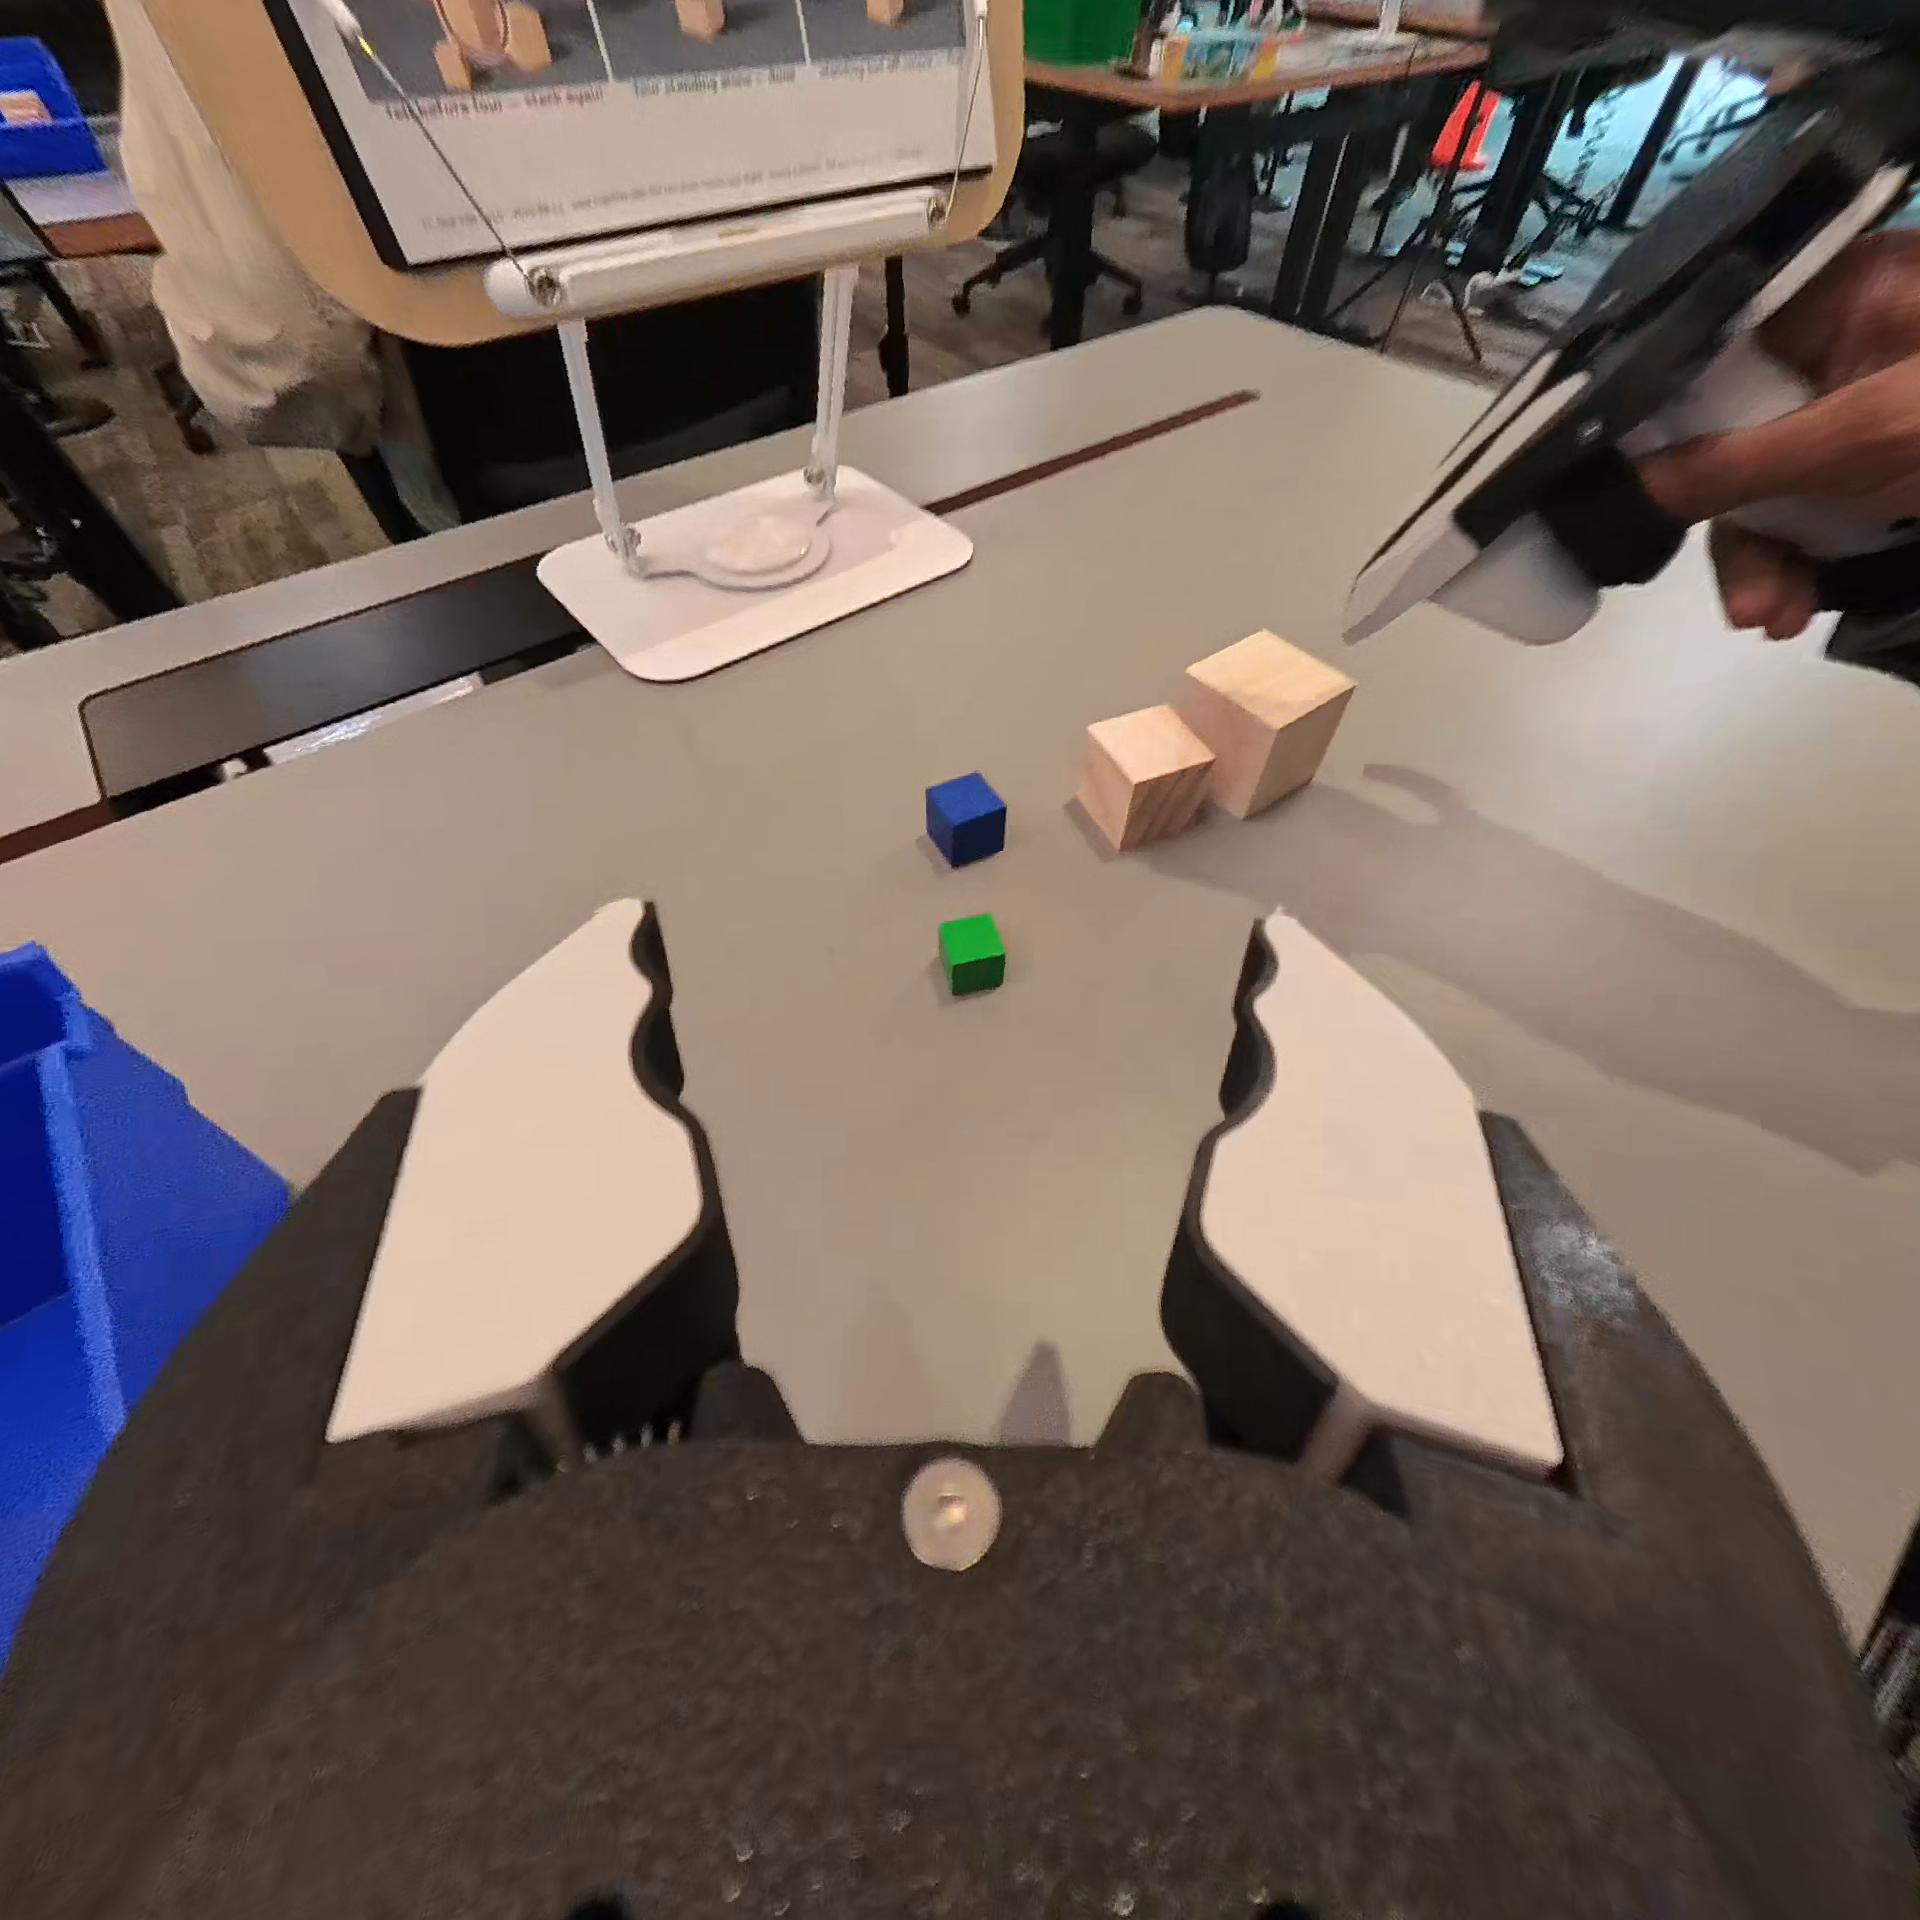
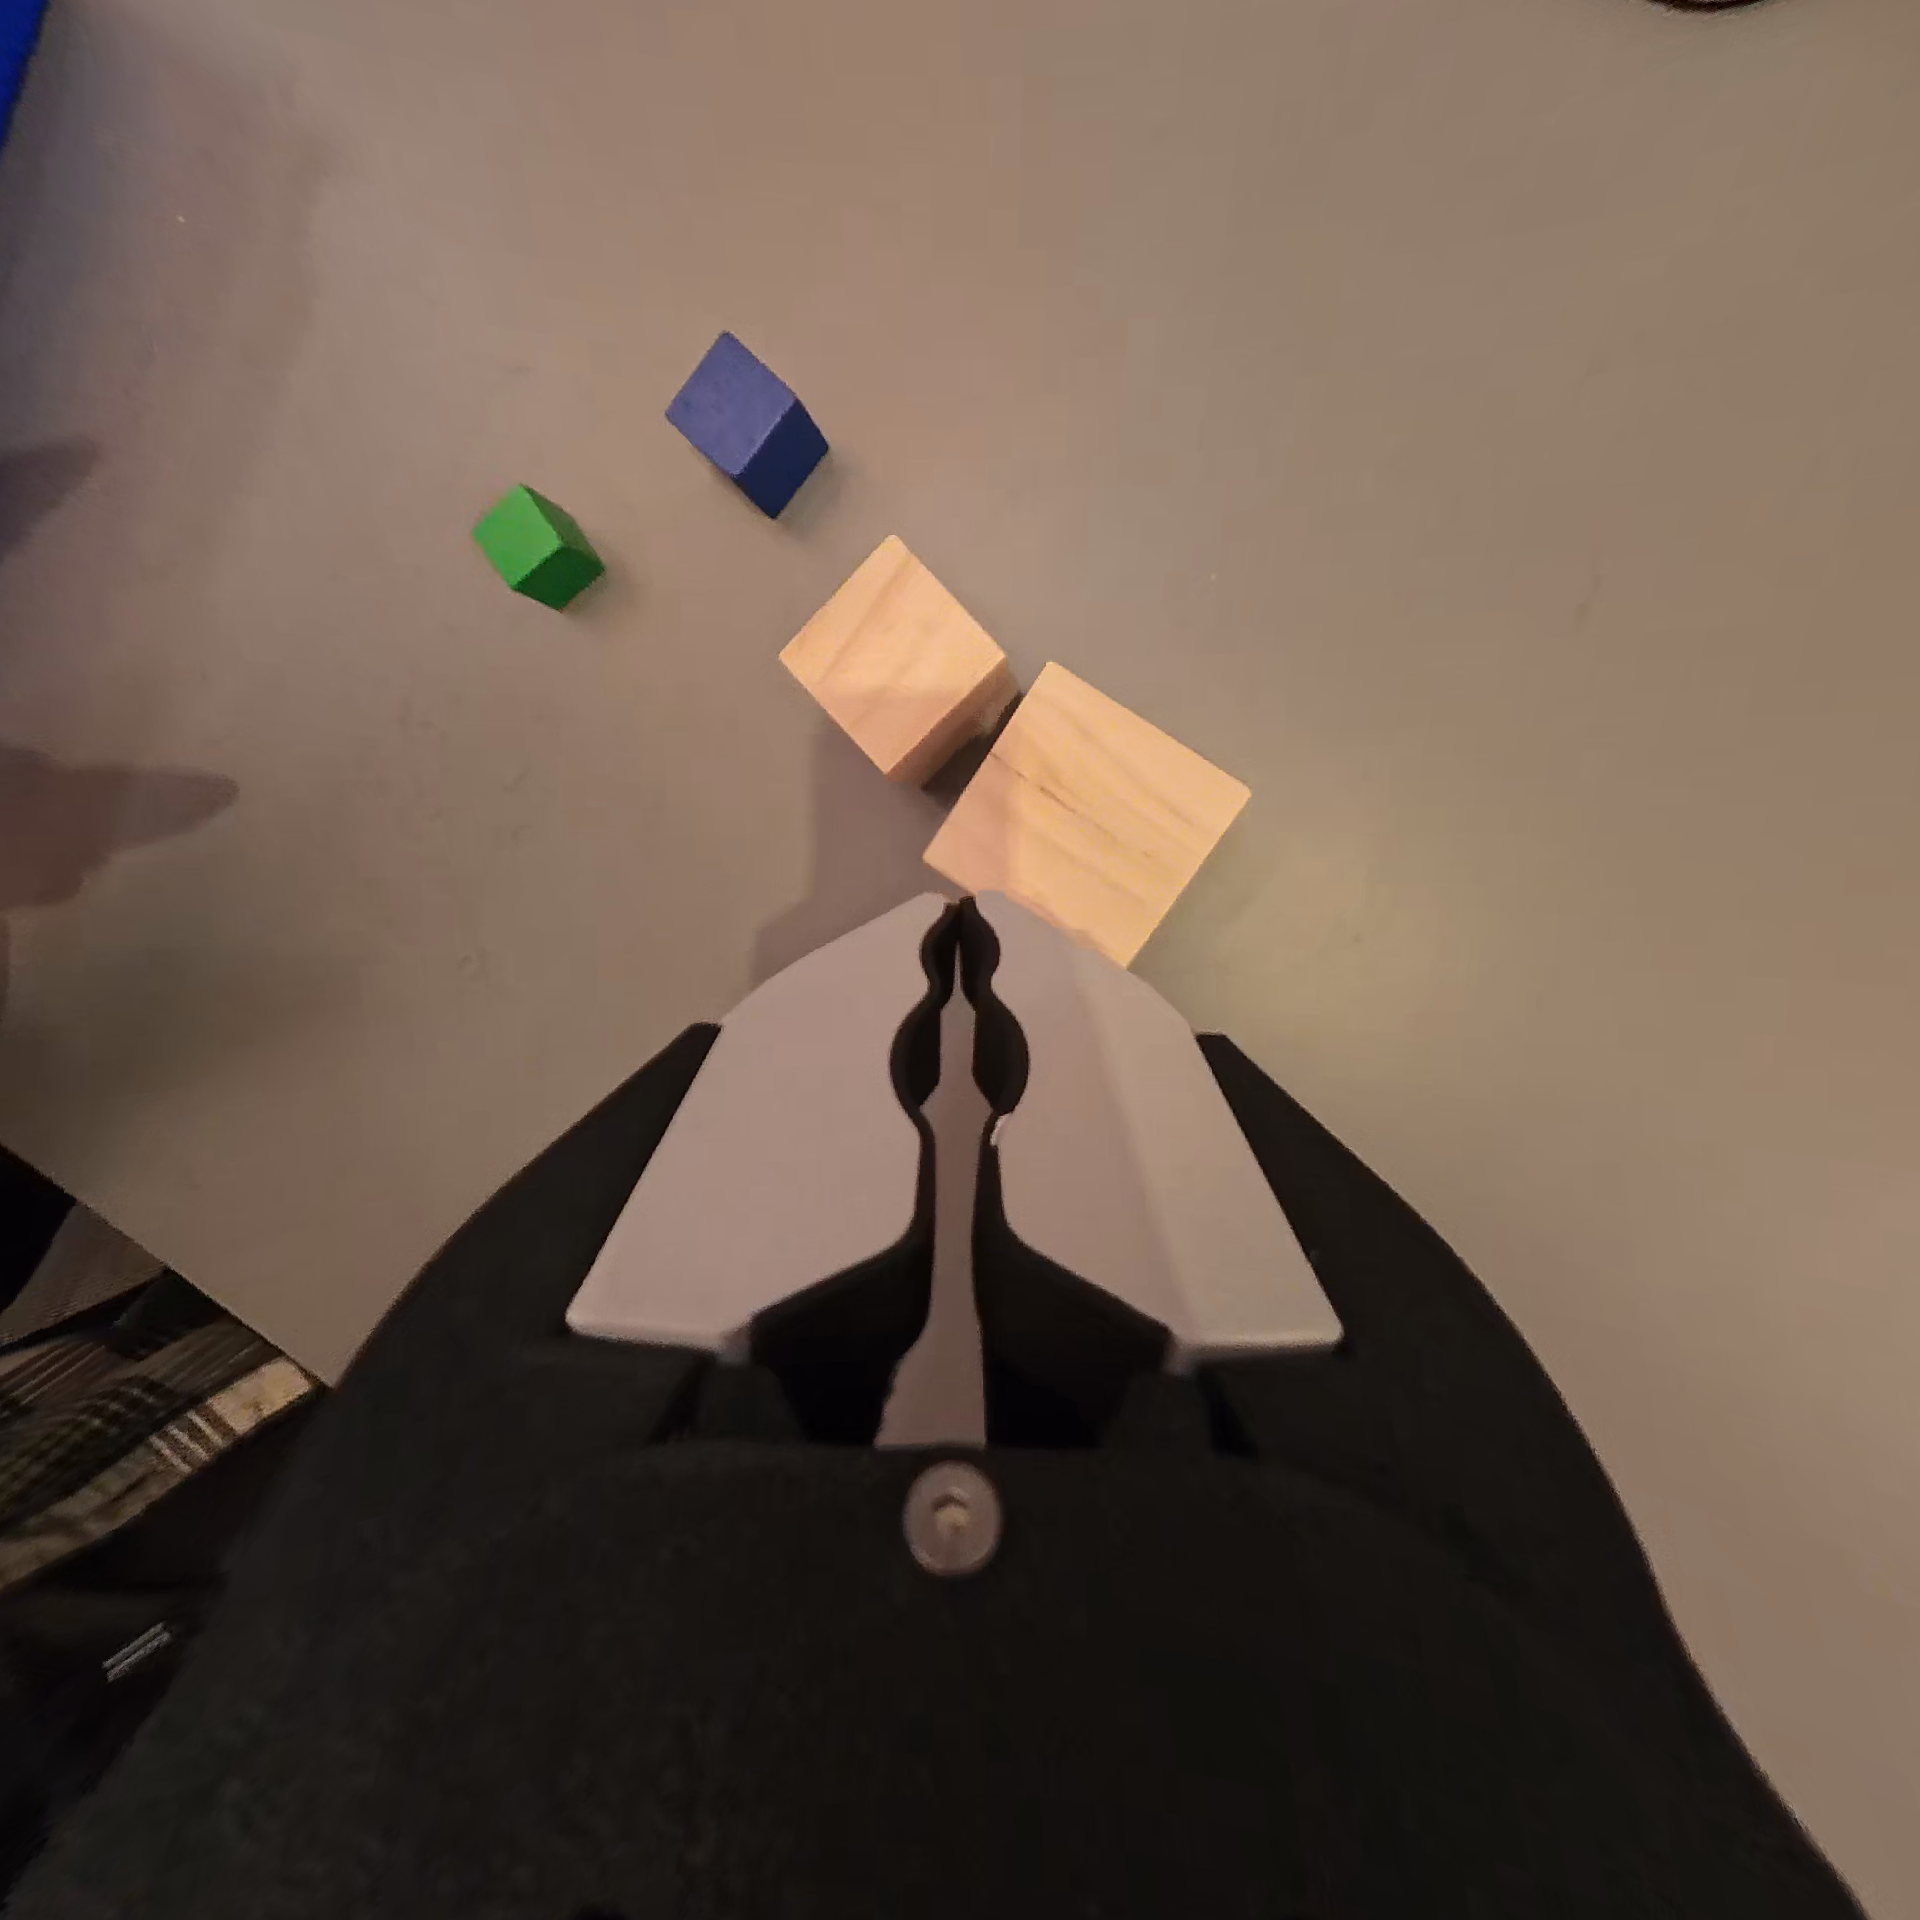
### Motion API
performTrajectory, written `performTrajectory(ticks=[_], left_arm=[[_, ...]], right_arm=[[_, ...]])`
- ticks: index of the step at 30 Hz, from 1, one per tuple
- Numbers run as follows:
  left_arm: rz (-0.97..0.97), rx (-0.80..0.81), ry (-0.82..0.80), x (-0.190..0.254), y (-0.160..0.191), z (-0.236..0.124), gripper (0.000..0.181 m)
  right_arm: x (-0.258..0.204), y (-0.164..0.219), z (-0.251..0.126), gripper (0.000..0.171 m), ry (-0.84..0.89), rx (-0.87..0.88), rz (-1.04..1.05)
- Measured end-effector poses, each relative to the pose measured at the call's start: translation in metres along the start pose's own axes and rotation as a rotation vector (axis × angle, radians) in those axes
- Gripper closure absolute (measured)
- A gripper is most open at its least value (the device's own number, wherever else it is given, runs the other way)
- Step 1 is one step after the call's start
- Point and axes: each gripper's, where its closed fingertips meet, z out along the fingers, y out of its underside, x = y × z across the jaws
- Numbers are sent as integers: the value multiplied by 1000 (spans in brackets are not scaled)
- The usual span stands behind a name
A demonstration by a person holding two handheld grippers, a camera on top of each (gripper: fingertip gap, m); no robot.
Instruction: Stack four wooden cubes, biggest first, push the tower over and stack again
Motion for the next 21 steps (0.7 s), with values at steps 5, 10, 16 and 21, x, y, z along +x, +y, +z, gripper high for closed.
performTrajectory(ticks=[5, 10, 16, 21], left_arm=[[4, -30, 1, 1, 7, 8, 78], [8, -52, 3, 2, 12, 13, 78], [17, -62, 12, 4, 17, 18, 77], [35, -73, 69, 14, 23, 27, 77]], right_arm=[[3, 9, -12, 171, -13, 81, -39], [6, 17, -24, 163, -43, 160, -74], [3, 24, -37, 134, -88, 265, -183], [-1, 23, -59, 77, -33, 524, -420]])
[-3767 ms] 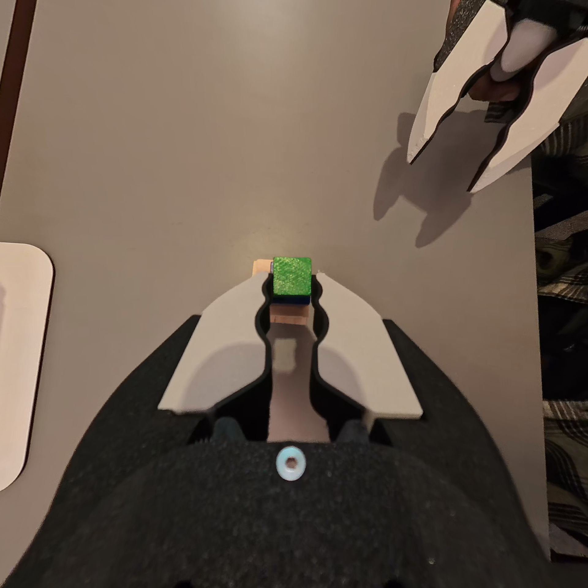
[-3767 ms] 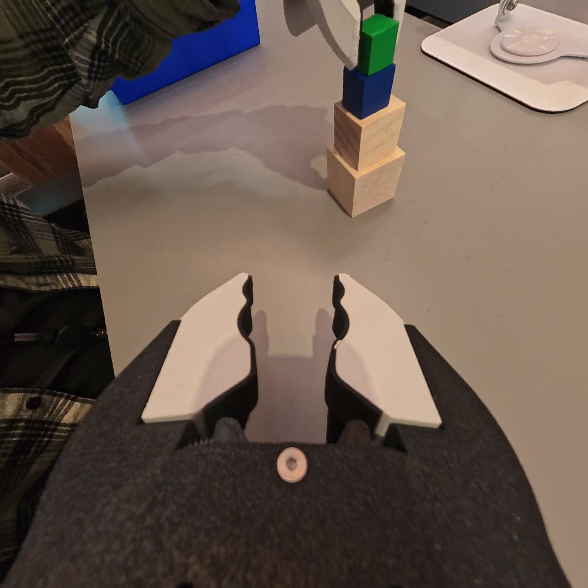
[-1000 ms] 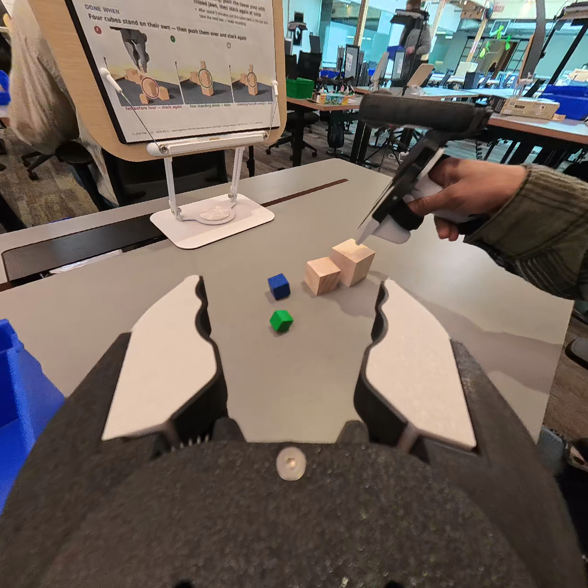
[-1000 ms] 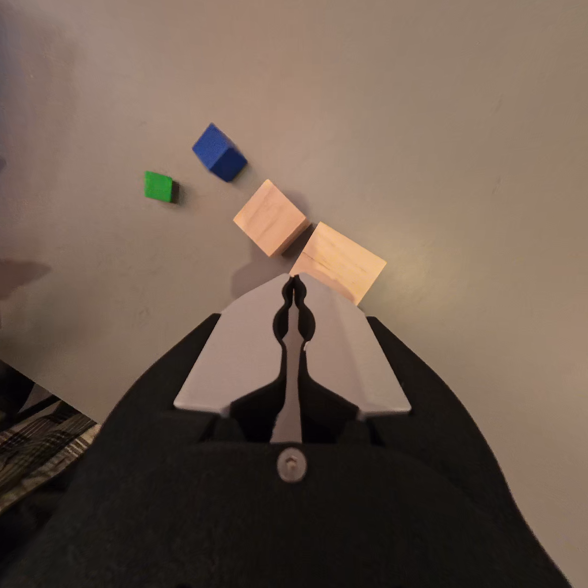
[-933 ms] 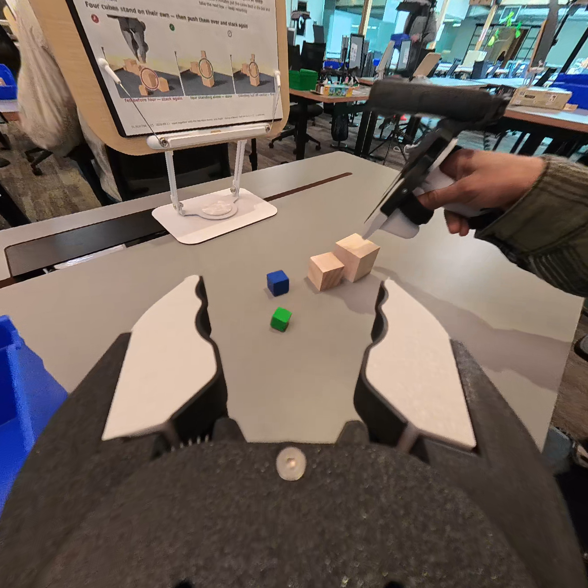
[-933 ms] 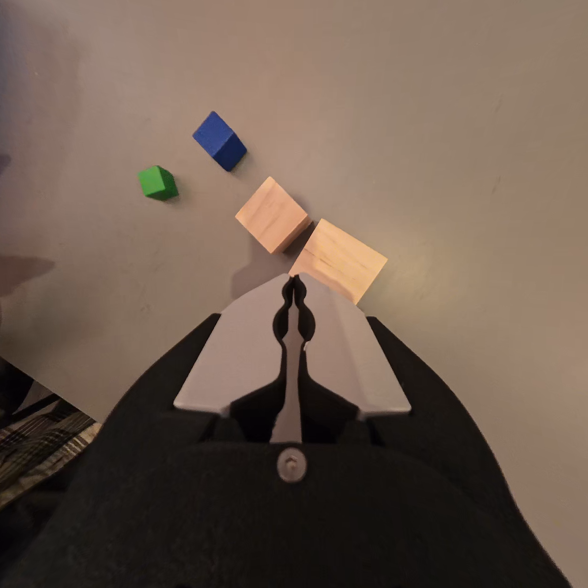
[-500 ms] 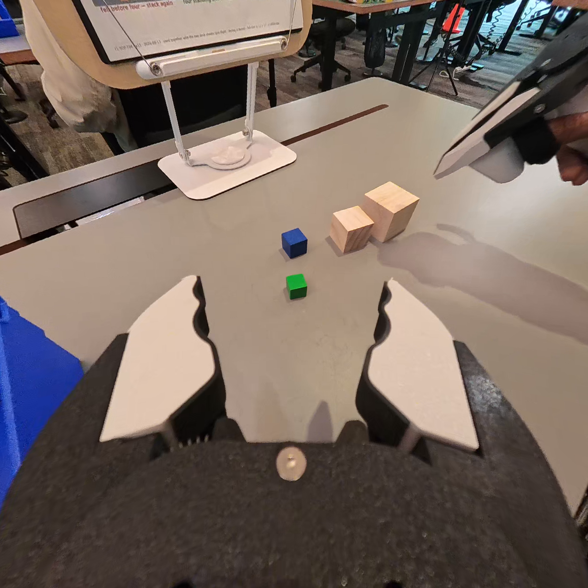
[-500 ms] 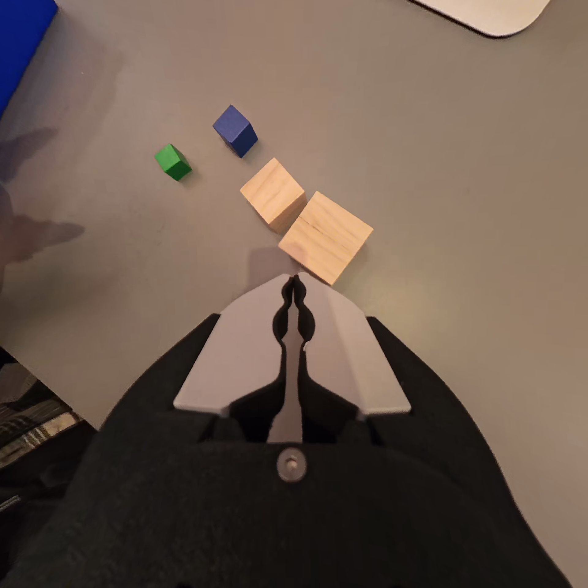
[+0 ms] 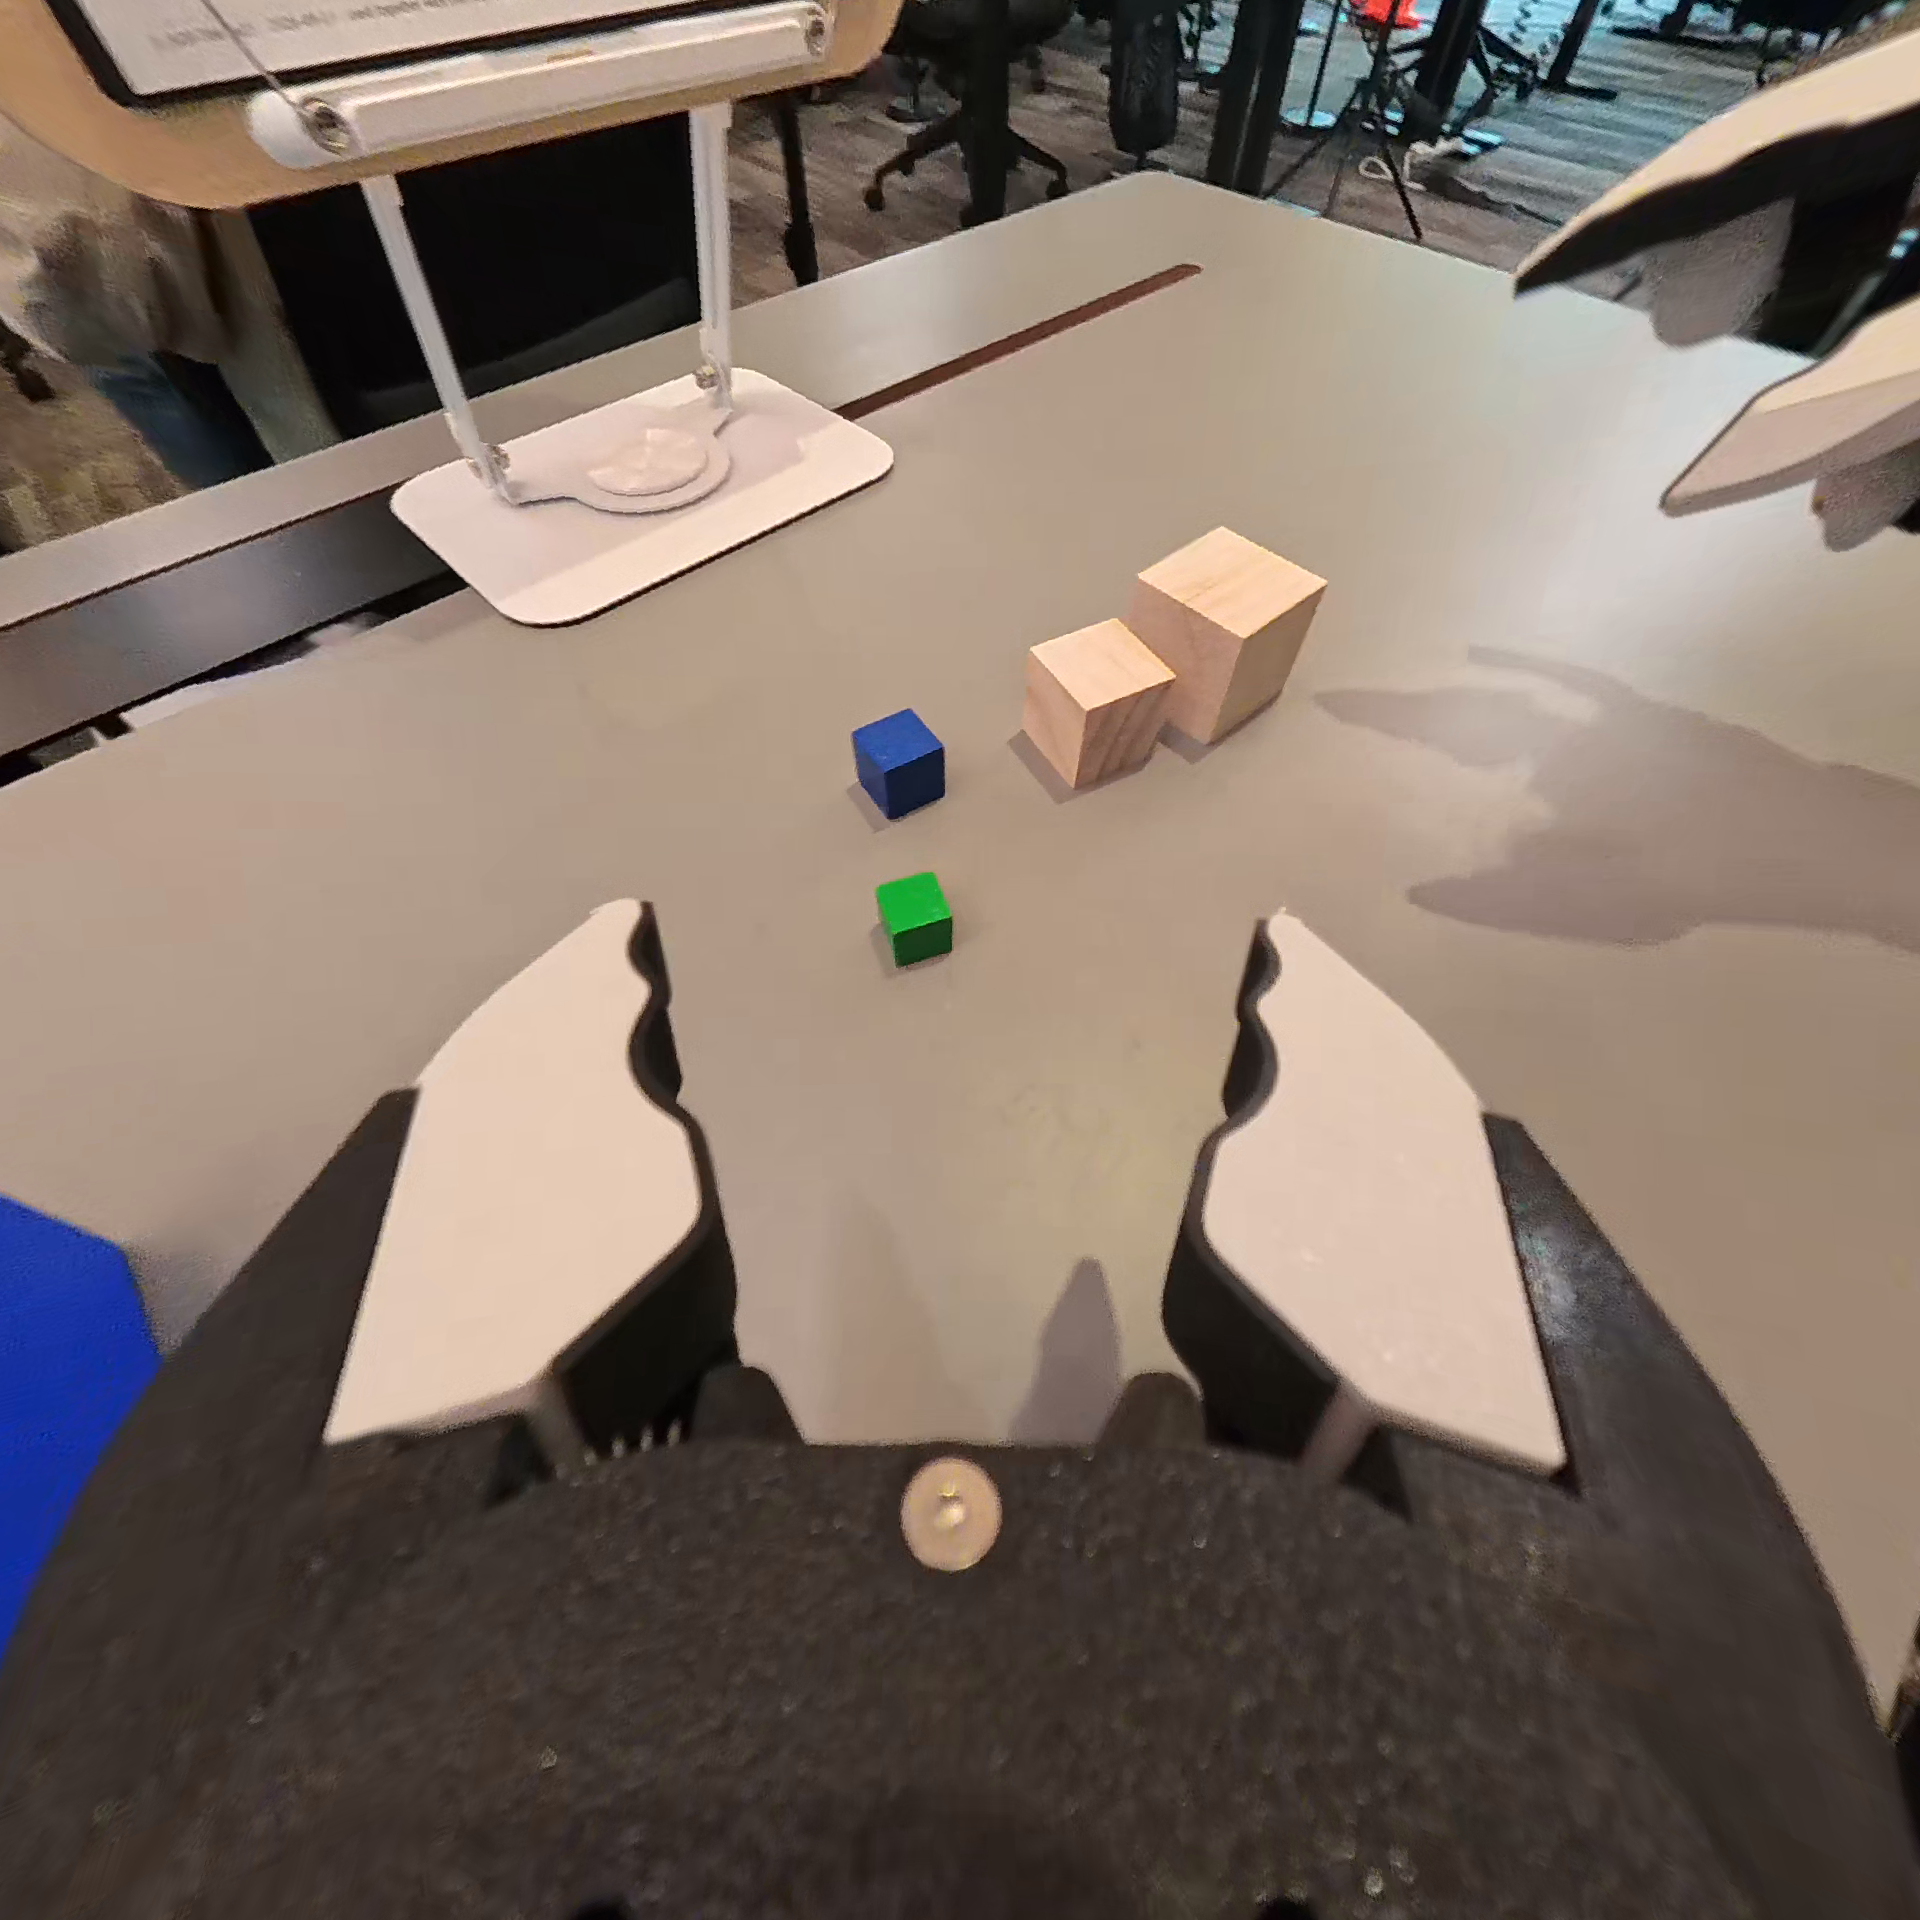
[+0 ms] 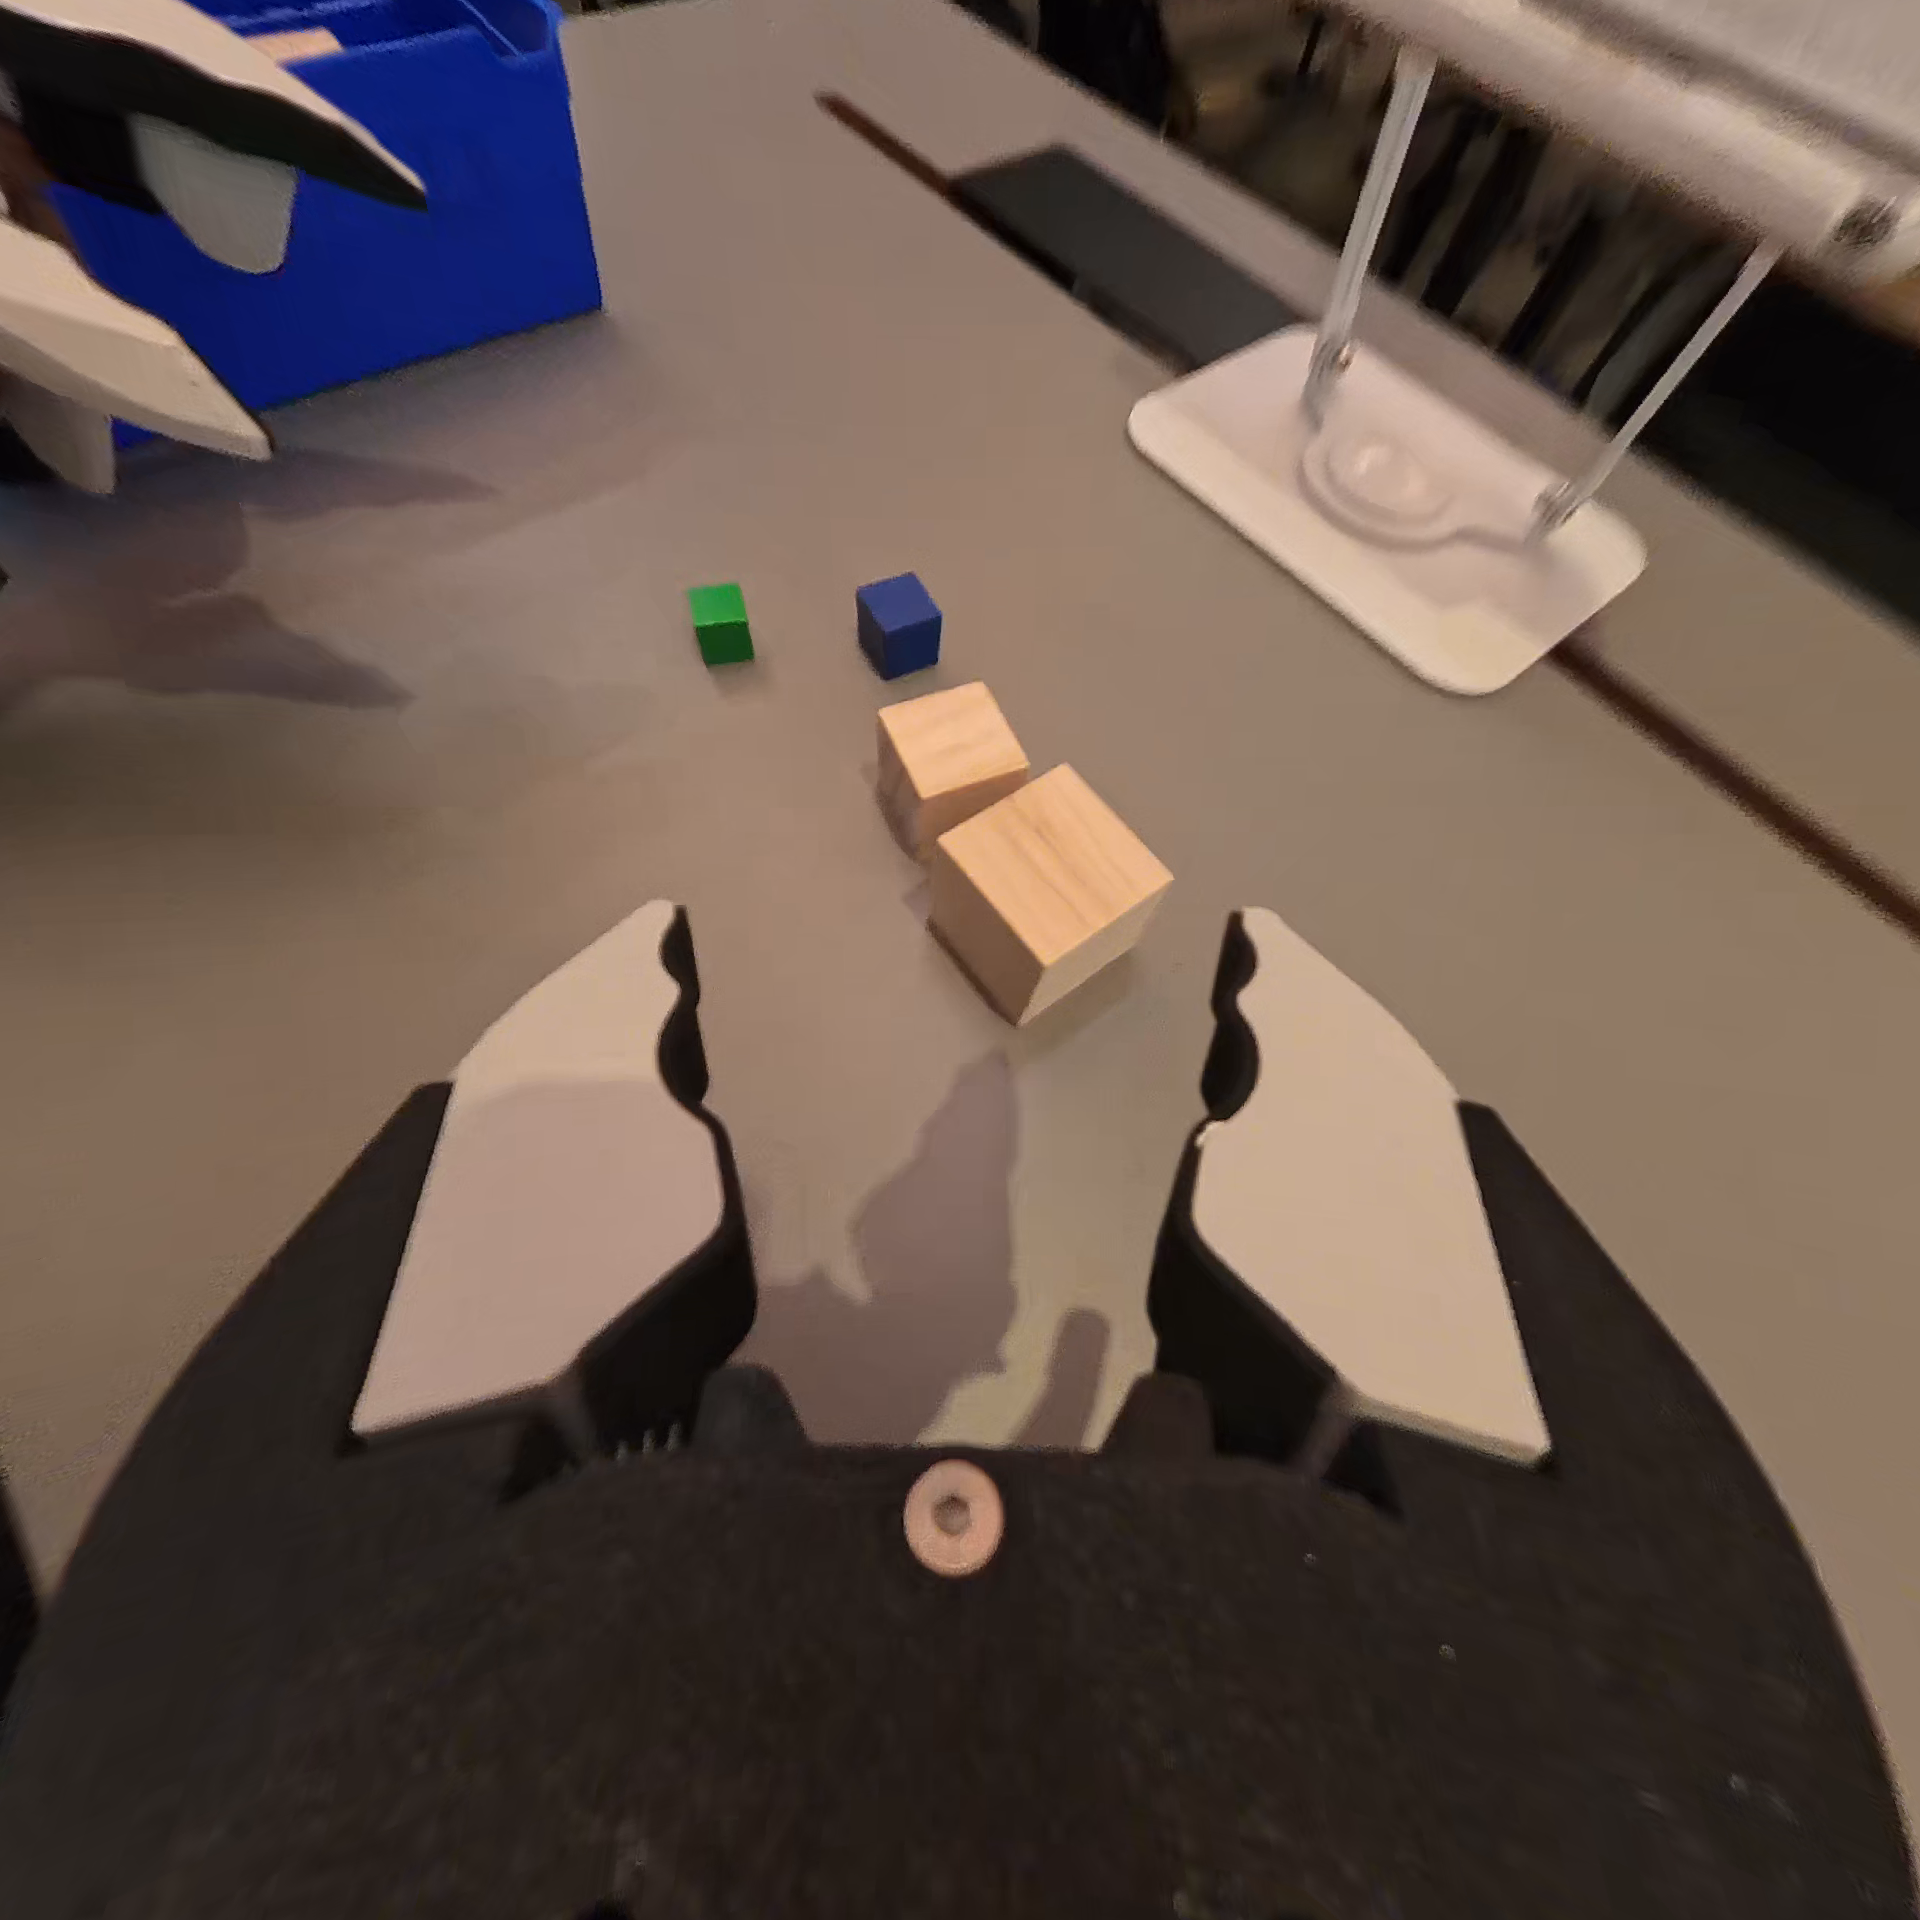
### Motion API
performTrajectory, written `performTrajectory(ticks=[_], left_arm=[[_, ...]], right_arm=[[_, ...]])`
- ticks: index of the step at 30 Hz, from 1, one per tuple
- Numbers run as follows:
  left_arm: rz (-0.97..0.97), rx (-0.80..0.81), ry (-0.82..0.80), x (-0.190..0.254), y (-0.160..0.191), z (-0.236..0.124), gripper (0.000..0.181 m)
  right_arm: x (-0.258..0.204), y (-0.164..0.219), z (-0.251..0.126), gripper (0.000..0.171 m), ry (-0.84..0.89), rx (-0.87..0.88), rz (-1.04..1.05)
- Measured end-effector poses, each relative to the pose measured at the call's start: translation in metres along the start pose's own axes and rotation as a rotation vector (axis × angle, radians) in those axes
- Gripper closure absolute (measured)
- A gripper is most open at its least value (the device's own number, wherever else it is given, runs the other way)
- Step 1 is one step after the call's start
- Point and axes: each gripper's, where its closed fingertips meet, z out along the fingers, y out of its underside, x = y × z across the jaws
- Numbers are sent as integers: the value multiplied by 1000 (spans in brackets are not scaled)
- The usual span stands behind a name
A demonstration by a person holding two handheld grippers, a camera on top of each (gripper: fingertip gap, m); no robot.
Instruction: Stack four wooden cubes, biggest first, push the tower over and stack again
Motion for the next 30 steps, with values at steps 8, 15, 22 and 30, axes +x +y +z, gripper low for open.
performTrajectory(ticks=[8, 15, 22, 30], left_arm=[[179, -50, 233, 28, -23, 42, 94], [462, -249, 514, 48, -17, 99, 100], [561, -434, 625, 46, -7, 135, 107], [789, -663, 605, 49, -6, 157, 106]], right_arm=[[-7, 16, -29, 55, -55, 205, -110], [-1, 44, -32, 51, -92, 196, -107], [2, 61, -41, 51, -117, 196, -75], [7, 77, -43, 52, -117, 150, -52]])
